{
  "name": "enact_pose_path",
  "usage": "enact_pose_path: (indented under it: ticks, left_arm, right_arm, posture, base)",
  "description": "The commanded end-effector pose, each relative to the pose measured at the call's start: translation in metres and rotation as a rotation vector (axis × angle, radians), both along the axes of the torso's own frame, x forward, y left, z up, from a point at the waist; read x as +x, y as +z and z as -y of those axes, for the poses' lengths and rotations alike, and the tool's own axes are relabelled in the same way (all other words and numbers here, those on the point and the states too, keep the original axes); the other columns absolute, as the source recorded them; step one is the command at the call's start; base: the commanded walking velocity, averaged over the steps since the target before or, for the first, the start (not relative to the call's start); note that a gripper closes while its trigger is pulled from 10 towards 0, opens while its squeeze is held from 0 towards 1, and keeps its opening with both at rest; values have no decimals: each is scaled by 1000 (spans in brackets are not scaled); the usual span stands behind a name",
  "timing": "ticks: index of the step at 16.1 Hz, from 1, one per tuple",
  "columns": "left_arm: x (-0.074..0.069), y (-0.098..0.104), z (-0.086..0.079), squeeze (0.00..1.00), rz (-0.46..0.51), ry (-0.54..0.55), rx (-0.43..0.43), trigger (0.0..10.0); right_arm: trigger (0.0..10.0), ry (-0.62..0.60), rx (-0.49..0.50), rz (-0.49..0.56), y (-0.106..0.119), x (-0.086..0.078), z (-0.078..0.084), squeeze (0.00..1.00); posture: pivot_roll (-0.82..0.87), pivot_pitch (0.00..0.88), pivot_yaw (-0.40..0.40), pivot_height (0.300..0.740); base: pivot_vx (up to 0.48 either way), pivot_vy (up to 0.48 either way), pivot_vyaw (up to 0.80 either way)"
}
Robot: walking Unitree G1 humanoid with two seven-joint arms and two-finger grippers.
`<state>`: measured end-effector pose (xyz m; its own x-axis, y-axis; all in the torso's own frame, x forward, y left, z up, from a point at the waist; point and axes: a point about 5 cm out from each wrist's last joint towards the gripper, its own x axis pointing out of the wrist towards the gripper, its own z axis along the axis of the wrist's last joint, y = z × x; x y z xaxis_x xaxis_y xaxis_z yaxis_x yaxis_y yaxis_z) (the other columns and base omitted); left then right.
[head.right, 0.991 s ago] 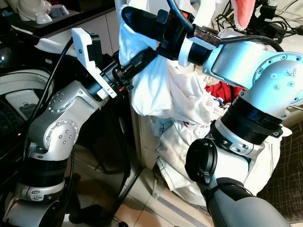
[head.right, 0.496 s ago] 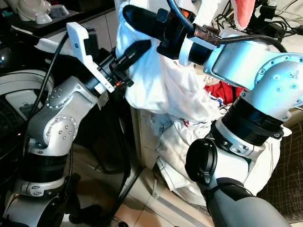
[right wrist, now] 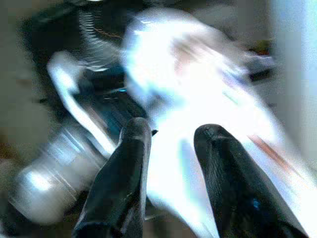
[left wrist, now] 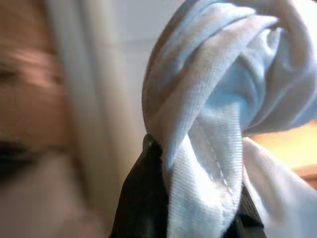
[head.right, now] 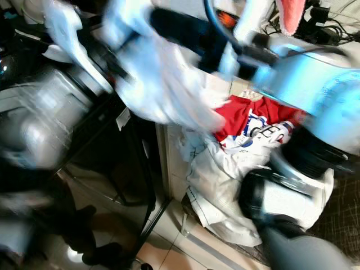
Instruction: Clothes washing
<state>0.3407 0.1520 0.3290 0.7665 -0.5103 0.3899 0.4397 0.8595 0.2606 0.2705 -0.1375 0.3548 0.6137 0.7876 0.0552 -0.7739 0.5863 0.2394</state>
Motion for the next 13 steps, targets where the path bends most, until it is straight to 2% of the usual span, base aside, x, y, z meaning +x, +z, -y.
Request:
enact_pose_path:
  ticks: [1, 2, 3, 4, 5, 6, 7, 8, 9, 10, 12, 13]
  left_arm:
    - [4, 26, -23, 0, 102, 181, 47, 0]
    - [9, 37, -39, 0, 126, 334, 108, 0]
    - [17, 54, -75, 0, 187, 715, 326, 0]
    - [17, 59, -88, 0, 227, 857, 429, 0]
    - [21, 58, -99, 0, 208, 951, 502, 0]
    - [33, 40, -98, 0, 109, 935, 472, 0]
    - [49, 7, -95, 0, -49, 903, 433, 549]
    - [54, -11, -95, 0, -127, 891, 404, 9176]
    - [62, -45, -98, 0, -274, 898, 333, 10000]
    - [64, -72, -103, 0, -371, 947, 346, 10000]
    - [63, -90, -108, 0, -441, 985, 373, 10000]
    - [61, -98, -113, 973, -459, 1025, 409, 10000]
  right_arm:
    - [10000, -10, -86, 2, -7, -4, -1, 0]
    - [10000, -25, -110, 1, -10, -5, 1, 0]
    - [10000, -33, -121, -1, -15, -7, 1, 0]
    - [10000, -36, -125, -2, -18, -8, -1, 0]
    - [10000, -39, -137, -5, -22, -9, -4, 0]
    - [10000, -48, -164, -9, -29, -9, -8, 0]
    - [10000, -56, -177, -16, -36, -7, -11, 0]
    - [10000, -62, -176, -19, -39, -6, -13, 0]
    - [10000, -78, -188, -30, -46, -4, -17, 0]
    - [10000, -87, -202, -47, -53, -4, -21, 0]
    - [10000, -84, -214, -66, -60, -5, -25, 0]
    - [10000, -74, -226, -76, -66, -8, -28, 0]
  posture:
    - [-44, 0, 63, 740]
    - [-44, 0, 63, 740]
    - [-47, 0, 74, 740]
    - [-49, 0, 78, 740]
    - [-47, 0, 81, 740]
    - [-46, 0, 82, 740]
    - [-44, 0, 83, 740]
    - [-44, 0, 83, 740]
    - [-46, 0, 84, 740]
    - [-46, 0, 83, 740]
    - [-46, 0, 83, 740]
    - [-54, 0, 88, 740]
  base:
    - [0, 0, 0]
    - [0, 0, 0]
    - [0, 0, 0]
    - [0, 0, 0]
    - [0, 0, 0]
    - [0, 0, 0]
    - [0, 0, 0]
    - [0, 0, 0]
    - [0, 0, 0]
    - [0, 0, 0]
    - [0, 0, 0]
    - [0, 0, 0]
